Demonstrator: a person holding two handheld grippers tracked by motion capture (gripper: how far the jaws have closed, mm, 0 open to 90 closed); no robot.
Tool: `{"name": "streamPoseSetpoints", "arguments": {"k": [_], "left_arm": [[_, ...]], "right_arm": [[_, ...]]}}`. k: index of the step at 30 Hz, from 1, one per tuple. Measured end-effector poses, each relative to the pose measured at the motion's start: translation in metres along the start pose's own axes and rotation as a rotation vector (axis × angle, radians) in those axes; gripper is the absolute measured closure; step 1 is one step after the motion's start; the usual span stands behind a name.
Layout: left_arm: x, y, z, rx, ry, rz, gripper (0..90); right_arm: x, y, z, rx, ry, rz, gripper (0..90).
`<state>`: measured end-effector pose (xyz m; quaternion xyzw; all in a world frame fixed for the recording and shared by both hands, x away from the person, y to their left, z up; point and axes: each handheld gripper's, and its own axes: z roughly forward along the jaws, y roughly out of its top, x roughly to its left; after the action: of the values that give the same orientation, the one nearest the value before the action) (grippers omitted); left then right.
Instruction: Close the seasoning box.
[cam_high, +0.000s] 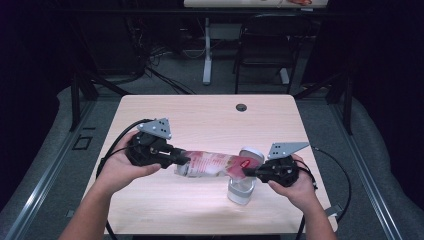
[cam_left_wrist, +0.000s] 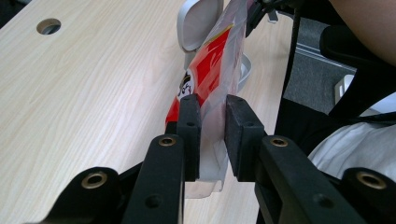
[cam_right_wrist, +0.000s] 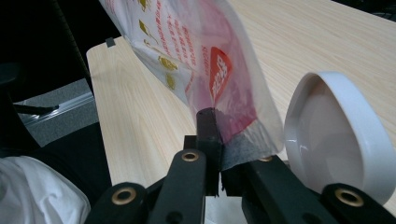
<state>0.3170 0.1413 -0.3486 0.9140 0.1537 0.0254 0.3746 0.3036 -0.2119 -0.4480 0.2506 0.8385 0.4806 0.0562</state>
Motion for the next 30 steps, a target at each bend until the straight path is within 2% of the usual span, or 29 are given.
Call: {"name": "streamPoseSetpoints", "arguments": {"k": [30], "left_arm": [[0.0006, 0.0025, 0.0001, 0.005, -0.002, 0.005, 77.1]], "right_arm": [[-0.0001, -0.0008, 0.0000, 0.000, 0.000, 0.000, 88.0]]}}
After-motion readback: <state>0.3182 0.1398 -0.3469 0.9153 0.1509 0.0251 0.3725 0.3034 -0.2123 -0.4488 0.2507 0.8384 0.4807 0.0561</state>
